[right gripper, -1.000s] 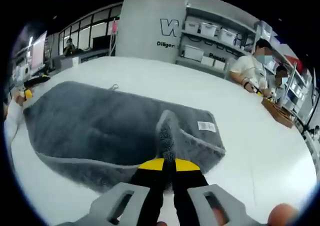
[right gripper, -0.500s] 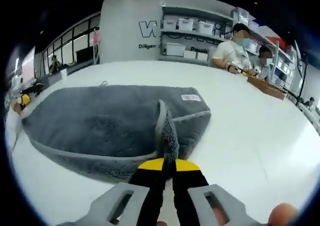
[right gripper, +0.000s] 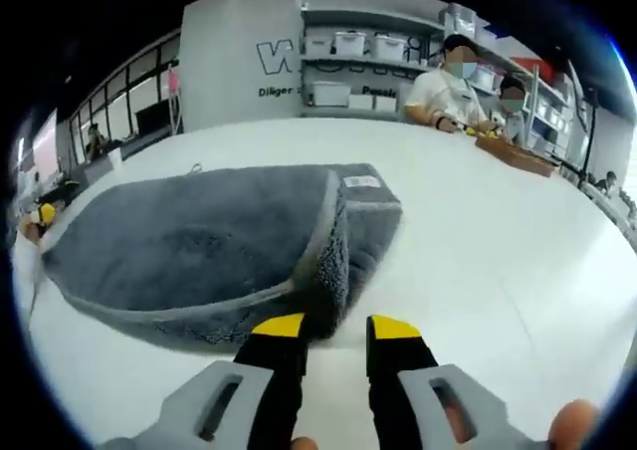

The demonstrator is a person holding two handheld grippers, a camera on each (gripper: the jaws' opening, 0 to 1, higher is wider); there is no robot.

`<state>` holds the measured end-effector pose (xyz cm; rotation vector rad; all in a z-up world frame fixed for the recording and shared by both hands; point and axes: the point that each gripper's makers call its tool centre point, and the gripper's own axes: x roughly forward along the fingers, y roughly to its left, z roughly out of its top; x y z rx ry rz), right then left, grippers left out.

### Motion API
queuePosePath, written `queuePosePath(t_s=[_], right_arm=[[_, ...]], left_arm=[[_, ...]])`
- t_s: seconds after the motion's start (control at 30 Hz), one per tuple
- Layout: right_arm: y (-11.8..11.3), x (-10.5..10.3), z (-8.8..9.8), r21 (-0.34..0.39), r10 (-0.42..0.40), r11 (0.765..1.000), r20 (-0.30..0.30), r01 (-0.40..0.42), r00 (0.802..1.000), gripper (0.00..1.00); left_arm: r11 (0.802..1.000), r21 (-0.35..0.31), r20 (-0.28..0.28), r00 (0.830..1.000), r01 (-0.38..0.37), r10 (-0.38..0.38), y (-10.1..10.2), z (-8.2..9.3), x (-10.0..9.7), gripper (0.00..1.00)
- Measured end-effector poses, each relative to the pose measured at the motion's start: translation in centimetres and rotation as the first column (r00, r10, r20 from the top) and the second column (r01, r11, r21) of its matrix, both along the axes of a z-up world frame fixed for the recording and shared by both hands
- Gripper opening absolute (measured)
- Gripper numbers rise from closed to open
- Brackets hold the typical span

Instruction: Open the folded towel by lifting each exposed corner and separating the folded layers until the towel lies flat within the target outline without major curled edges

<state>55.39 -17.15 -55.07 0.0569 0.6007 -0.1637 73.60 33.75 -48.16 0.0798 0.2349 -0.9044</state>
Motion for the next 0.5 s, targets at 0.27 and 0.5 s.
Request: queuePosePath(t_s=[0.27,0.5], right_arm=[[-1.6,-4.0,2.1,-0.058,-0.086,0.994,0.031,0.088,0.996,0.6],[-0.1,-5.6,3.0,-0.088,-0.04,0.995,0.035,0.043,0.999,0.81]], left_arm=[[1.0,-0.011,0.007,1.0,0.003,-0.002,0.0,0.4,-0.1,0.98],[1.0,-0.014,0.007,1.0,-0.001,0.001,0.3,0.5,0.0,0.99]])
